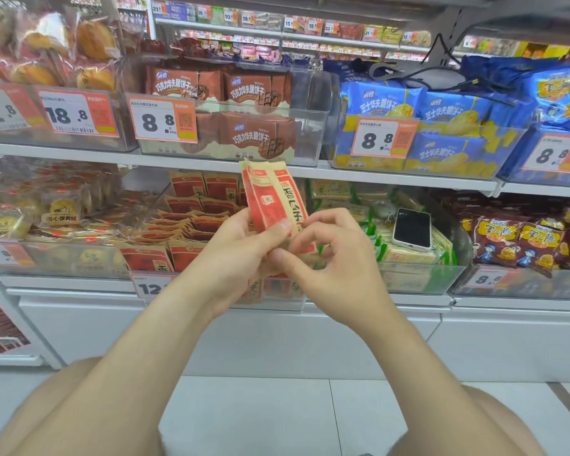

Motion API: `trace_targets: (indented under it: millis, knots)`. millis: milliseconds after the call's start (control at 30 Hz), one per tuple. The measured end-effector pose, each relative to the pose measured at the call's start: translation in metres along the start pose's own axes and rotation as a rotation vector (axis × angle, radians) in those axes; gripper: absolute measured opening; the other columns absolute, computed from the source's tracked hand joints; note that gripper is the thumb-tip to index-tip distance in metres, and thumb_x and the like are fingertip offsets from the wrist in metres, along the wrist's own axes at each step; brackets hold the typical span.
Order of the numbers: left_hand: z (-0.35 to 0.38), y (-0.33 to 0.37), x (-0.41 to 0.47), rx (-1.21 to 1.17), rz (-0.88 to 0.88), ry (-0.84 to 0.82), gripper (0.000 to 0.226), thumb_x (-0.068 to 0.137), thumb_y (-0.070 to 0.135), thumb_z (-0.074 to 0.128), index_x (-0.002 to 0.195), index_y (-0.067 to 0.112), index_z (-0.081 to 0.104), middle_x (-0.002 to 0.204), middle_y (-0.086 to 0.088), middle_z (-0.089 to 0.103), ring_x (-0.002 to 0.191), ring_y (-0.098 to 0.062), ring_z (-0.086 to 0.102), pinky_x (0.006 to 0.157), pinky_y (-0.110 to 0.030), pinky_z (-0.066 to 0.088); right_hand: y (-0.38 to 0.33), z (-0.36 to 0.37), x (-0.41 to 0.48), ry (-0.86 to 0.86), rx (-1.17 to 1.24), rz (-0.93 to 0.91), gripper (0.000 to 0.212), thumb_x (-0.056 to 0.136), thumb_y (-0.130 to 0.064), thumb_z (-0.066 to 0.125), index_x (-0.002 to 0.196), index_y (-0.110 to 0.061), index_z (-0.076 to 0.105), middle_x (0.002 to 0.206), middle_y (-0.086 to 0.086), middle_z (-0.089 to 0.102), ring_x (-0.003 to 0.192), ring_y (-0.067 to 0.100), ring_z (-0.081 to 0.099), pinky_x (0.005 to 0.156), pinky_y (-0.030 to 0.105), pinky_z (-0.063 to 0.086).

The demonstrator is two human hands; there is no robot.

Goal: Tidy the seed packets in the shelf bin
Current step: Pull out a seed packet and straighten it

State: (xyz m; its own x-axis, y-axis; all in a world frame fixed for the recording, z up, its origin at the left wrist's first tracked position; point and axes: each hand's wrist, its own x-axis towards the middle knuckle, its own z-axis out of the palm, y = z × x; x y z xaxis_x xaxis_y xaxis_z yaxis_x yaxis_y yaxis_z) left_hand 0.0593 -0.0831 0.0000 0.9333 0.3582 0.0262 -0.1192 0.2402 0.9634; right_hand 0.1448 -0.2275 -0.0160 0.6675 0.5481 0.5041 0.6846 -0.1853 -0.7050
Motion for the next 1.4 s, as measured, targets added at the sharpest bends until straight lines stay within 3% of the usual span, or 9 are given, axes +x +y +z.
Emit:
trace_targets:
  millis: [167,467,633,733,867,1033,1133,1233,1400]
  knots:
    - [-0.005,0.003,0.000,-0.108,0.005,-0.035,0.033,0.111,0.005,0.051,0.143,0.009,0.059,0.130,-0.017,0.076,0.120,-0.034,0.075,0.097,-0.046,0.064,-0.006,-0.011,0.006,-0.010,0.321,0.312,0.060,0.082,-0.018,0.092,0.132,-0.035,0.062,0.115,-0.006,0.071,0.091,0.008,0.073,0.067,0.021,0.059]
    - [-0.008,0.002,0.003,-0.040,-0.021,0.054,0.028,0.107,0.008,0.058,0.133,0.007,0.069,0.125,-0.014,0.078,0.116,-0.032,0.076,0.101,-0.050,0.061,0.004,-0.010,0.008,-0.018,0.822,0.698,0.023,0.098,0.012,0.066,0.116,0.001,0.073,0.102,0.014,0.082,0.093,0.028,0.081,0.076,0.027,0.066]
    - [-0.006,0.004,0.003,-0.017,-0.032,0.060,0.028,0.108,0.008,0.057,0.133,0.009,0.069,0.124,-0.012,0.079,0.115,-0.030,0.077,0.099,-0.049,0.061,-0.001,-0.011,0.008,-0.025,0.757,0.697,0.023,0.098,0.011,0.065,0.111,-0.007,0.075,0.098,0.012,0.083,0.096,0.030,0.080,0.074,0.028,0.066]
    - [-0.004,0.006,0.002,0.023,-0.055,0.042,0.030,0.109,0.007,0.056,0.138,0.008,0.066,0.124,-0.014,0.079,0.114,-0.031,0.077,0.098,-0.050,0.062,-0.002,-0.014,0.008,-0.087,0.624,0.653,0.046,0.097,0.011,0.066,0.136,-0.013,0.065,0.095,0.011,0.082,0.092,0.030,0.081,0.070,0.031,0.065]
    - [0.000,0.011,-0.005,0.065,-0.179,0.024,0.035,0.108,0.006,0.045,0.135,0.014,0.067,0.118,-0.014,0.080,0.104,-0.032,0.080,0.068,-0.040,0.065,0.001,-0.020,0.003,-0.384,0.381,0.512,0.073,0.095,0.015,0.065,0.153,-0.025,0.048,0.080,0.014,0.072,0.076,0.024,0.080,0.070,0.033,0.064]
    - [0.005,0.003,-0.008,0.258,-0.199,0.091,0.033,0.117,0.039,0.037,0.132,0.034,0.066,0.113,0.005,0.083,0.107,-0.022,0.079,0.100,-0.051,0.055,-0.001,-0.031,0.001,-0.655,0.106,0.476,0.051,0.093,0.000,0.076,0.133,-0.027,0.060,0.093,0.000,0.083,0.089,0.017,0.080,0.086,0.041,0.064]
    - [0.005,0.002,-0.008,0.357,-0.139,0.068,0.028,0.117,0.031,0.045,0.129,0.033,0.071,0.111,0.006,0.083,0.103,-0.017,0.080,0.096,-0.048,0.059,-0.002,-0.026,0.003,-0.430,0.248,0.487,0.016,0.101,-0.027,0.074,0.117,-0.025,0.074,0.097,-0.005,0.083,0.094,0.012,0.080,0.097,0.043,0.061]
    - [0.008,0.001,-0.011,0.434,-0.138,0.040,0.024,0.113,0.027,0.056,0.120,0.030,0.078,0.106,0.006,0.084,0.098,-0.013,0.081,0.090,-0.042,0.059,0.000,-0.025,0.007,-0.153,0.354,0.506,0.020,0.109,-0.032,0.061,0.111,-0.017,0.074,0.091,0.002,0.083,0.088,0.021,0.081,0.093,0.050,0.064]
    - [0.010,-0.001,-0.011,0.344,-0.159,0.036,0.024,0.111,0.029,0.058,0.125,0.031,0.077,0.111,0.003,0.083,0.109,-0.021,0.078,0.101,-0.049,0.059,0.005,-0.024,0.007,-0.088,0.378,0.476,0.021,0.109,-0.028,0.061,0.105,-0.015,0.076,0.092,0.004,0.083,0.090,0.024,0.081,0.094,0.054,0.063]
